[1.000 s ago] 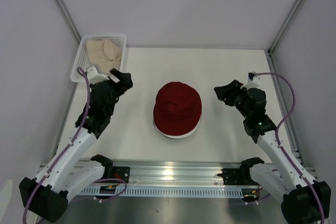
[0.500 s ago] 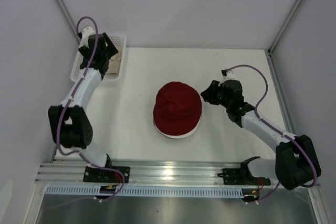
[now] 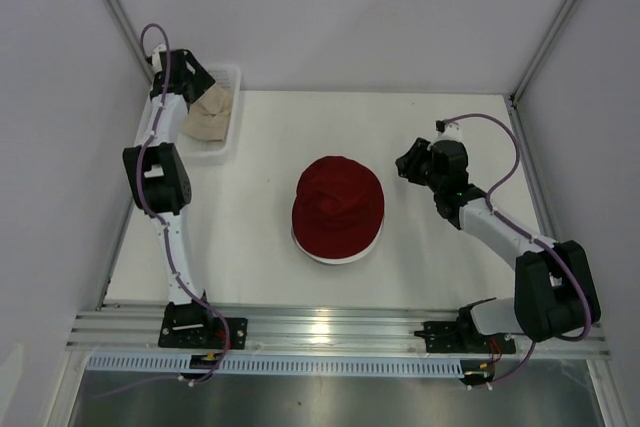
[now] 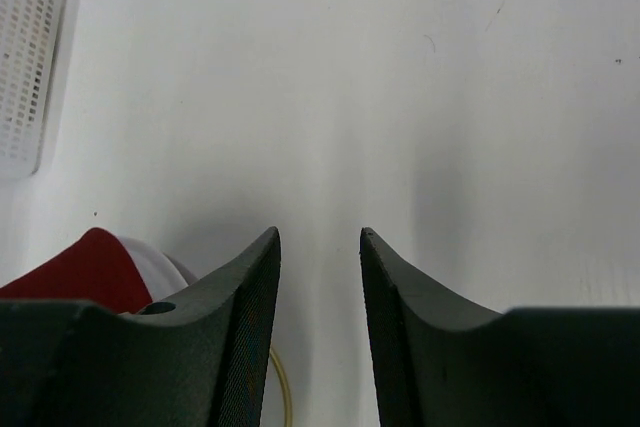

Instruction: Stack the hats

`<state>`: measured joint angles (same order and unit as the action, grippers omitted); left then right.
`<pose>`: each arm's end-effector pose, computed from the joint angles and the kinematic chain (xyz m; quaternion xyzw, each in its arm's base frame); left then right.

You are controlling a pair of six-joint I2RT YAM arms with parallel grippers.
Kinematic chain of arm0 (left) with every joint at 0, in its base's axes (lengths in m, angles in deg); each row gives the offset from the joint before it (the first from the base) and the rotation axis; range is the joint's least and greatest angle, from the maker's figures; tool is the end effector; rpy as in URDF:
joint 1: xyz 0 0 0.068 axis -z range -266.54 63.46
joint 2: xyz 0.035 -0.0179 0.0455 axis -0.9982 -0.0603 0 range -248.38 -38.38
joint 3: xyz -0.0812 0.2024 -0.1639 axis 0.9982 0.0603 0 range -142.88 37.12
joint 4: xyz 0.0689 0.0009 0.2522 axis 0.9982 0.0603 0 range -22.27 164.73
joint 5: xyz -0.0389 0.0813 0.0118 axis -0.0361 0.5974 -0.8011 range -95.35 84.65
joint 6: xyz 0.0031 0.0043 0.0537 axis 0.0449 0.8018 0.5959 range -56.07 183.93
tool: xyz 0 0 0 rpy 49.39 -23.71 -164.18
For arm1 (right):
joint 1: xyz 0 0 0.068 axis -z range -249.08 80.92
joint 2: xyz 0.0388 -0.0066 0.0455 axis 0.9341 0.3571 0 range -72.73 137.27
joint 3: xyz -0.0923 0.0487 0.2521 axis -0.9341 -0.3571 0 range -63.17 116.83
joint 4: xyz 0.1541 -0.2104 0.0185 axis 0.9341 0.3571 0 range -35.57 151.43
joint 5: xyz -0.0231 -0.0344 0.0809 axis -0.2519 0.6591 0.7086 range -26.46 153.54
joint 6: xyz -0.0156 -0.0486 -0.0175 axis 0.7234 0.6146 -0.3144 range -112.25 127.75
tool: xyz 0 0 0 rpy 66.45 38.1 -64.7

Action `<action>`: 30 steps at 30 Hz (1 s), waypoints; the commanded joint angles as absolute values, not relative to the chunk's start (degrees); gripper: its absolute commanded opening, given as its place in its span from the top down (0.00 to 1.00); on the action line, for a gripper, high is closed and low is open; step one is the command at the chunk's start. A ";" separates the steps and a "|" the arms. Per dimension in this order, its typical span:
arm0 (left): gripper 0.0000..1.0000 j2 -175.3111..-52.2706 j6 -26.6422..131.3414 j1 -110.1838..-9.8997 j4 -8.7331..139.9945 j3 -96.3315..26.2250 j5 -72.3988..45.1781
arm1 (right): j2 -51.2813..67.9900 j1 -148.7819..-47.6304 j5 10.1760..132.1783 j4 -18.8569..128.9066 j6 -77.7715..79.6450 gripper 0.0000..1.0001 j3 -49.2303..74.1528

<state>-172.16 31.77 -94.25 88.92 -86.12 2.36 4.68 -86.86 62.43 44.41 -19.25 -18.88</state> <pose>0.5417 0.0781 0.2608 -0.3279 0.8081 -0.0455 0.4872 0.2871 0.0913 0.2445 0.0723 0.8312 0.2025 0.5127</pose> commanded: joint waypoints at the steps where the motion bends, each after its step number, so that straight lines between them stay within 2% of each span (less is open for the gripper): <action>1: 0.11 -174.78 20.26 -95.42 84.71 -89.79 -3.24 | 8.04 -86.66 62.13 39.84 -19.93 0.58 -16.15; 6: 0.10 -177.69 11.39 -95.51 84.96 -91.12 -1.05 | 12.96 -86.57 65.03 40.63 -20.55 0.58 -12.99; 13: 0.09 -180.32 1.98 -95.68 85.93 -89.62 1.60 | 13.23 -86.39 65.30 40.45 -20.46 0.58 -12.11; 23: 0.17 -183.58 -5.06 -95.94 86.20 -89.97 0.89 | 13.84 -86.31 65.91 39.49 -20.37 0.57 -11.67; 25: 0.23 -184.54 -5.68 -95.95 85.84 -90.58 0.28 | 14.37 -86.31 66.52 38.88 -20.37 0.57 -11.49; 26: 0.29 -184.98 -6.38 -95.86 85.75 -91.20 -0.16 | 14.63 -86.31 66.87 38.70 -20.29 0.57 -11.41; 27: 0.39 -185.51 -6.91 -95.94 85.75 -91.81 -1.03 | 14.98 -86.31 66.96 38.70 -20.46 0.57 -11.41; 29: 0.48 -186.04 -7.43 -95.86 84.79 -92.26 -1.57 | 15.34 -86.31 67.05 38.61 -20.64 0.57 -11.06; 30: 0.56 -186.22 -7.87 -95.86 84.79 -92.17 -1.66 | 15.43 -86.39 66.96 38.70 -20.55 0.57 -10.88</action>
